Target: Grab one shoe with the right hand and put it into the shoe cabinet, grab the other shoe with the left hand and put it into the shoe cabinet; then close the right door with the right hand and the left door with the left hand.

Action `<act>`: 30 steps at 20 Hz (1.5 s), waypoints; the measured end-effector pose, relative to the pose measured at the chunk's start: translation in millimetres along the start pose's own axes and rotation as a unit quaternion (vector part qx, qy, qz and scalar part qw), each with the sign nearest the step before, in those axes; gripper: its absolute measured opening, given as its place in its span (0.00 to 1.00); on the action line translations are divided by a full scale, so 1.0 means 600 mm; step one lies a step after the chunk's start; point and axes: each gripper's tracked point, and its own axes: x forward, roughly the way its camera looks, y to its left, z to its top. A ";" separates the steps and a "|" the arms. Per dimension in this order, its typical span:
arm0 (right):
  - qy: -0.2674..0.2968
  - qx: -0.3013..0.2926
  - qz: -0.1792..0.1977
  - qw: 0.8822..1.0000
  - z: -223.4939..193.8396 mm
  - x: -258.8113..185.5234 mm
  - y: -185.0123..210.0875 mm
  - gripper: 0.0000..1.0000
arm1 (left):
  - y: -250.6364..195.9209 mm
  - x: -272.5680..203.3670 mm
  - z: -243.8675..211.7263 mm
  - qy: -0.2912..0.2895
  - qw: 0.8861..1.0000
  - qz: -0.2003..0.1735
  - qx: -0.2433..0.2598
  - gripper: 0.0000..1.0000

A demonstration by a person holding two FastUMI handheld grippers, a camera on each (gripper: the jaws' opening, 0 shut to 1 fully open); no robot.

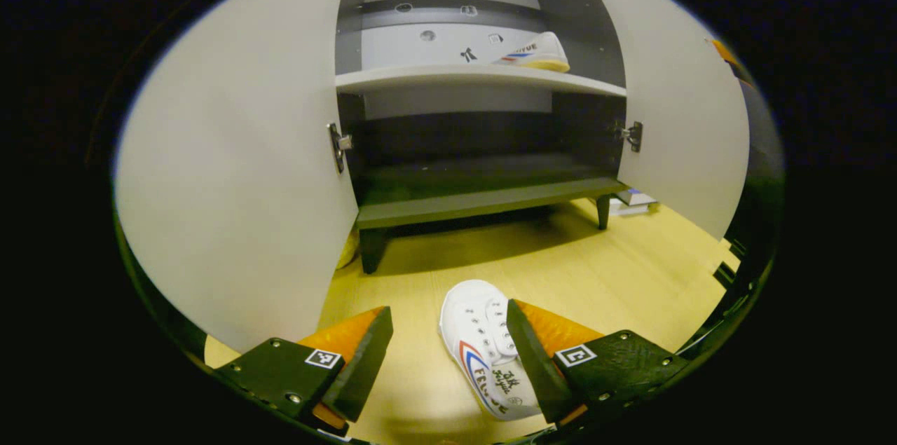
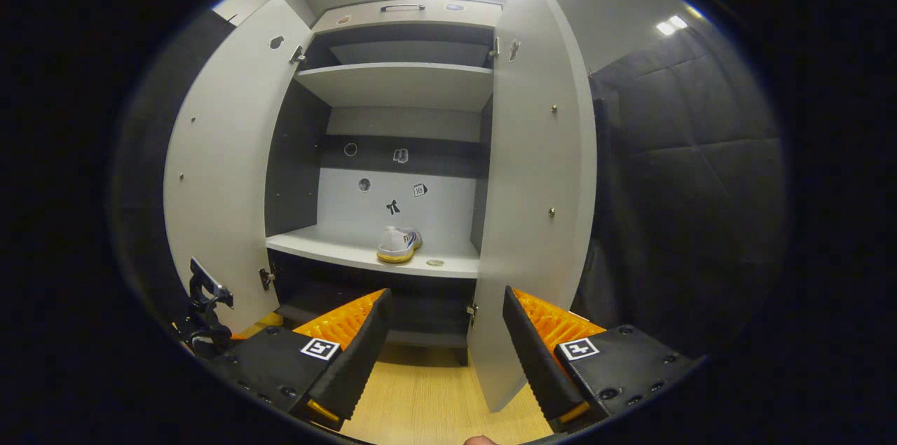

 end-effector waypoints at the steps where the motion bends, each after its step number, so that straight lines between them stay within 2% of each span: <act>1: 0.002 0.001 -0.003 1.000 -0.003 -0.004 -0.003 0.96 | -0.002 0.007 -0.014 0.013 1.000 -0.003 0.001 0.94; 8: 0.018 0.008 -0.011 1.000 -0.021 -0.008 -0.011 0.98 | -0.008 0.050 -0.108 0.106 0.994 -0.002 -0.022 0.95; 15: 0.025 -0.002 -0.008 1.000 -0.028 -0.005 -0.016 0.98 | -0.010 0.062 -0.140 0.139 0.990 -0.013 -0.035 0.96; 17: 0.026 -0.004 -0.012 1.000 -0.030 -0.004 -0.021 0.98 | -0.022 0.065 -0.140 0.134 0.990 -0.026 -0.045 0.93; 18: 0.027 -0.006 -0.013 1.000 -0.031 -0.004 -0.024 0.98 | -0.028 0.063 -0.139 0.133 0.990 -0.029 -0.045 0.82; 19: 0.028 -0.007 -0.015 0.999 -0.031 -0.005 -0.027 0.98 | -0.034 0.066 -0.138 0.133 0.990 -0.033 -0.042 0.76; 20: 0.028 -0.005 -0.015 0.999 -0.032 -0.005 -0.028 0.98 | -0.039 0.066 -0.138 0.132 0.990 -0.031 -0.033 0.63; 21: 0.029 -0.003 -0.014 0.999 -0.032 -0.007 -0.029 0.98 | -0.039 0.064 -0.137 0.136 0.990 -0.031 -0.018 0.56; 22: 0.029 -0.002 -0.013 0.999 -0.033 -0.008 -0.028 0.98 | -0.040 0.065 -0.138 0.140 0.990 -0.029 -0.011 0.51; 23: 0.030 -0.002 -0.011 0.999 -0.033 -0.008 -0.028 0.98 | -0.038 0.064 -0.137 0.146 0.989 -0.025 -0.009 0.50; 25: 0.031 -0.005 -0.009 0.999 -0.034 -0.010 -0.029 0.98 | -0.031 0.066 -0.137 0.154 0.988 -0.013 -0.020 0.40; 26: 0.029 -0.006 -0.009 1.000 -0.033 -0.010 -0.030 0.98 | -0.032 0.065 -0.139 0.155 0.987 -0.011 -0.028 0.22; 27: 0.027 -0.004 -0.009 1.000 -0.029 -0.011 -0.031 0.98 | -0.025 0.065 -0.136 0.151 0.988 -0.002 -0.025 0.22; 29: 0.024 -0.004 -0.010 1.000 -0.029 -0.014 -0.034 0.98 | -0.025 0.063 -0.135 0.141 0.990 0.008 -0.022 0.05; 30: 0.023 -0.005 -0.011 1.000 -0.029 -0.016 -0.036 0.98 | -0.024 0.061 -0.133 0.133 0.991 0.013 -0.017 0.05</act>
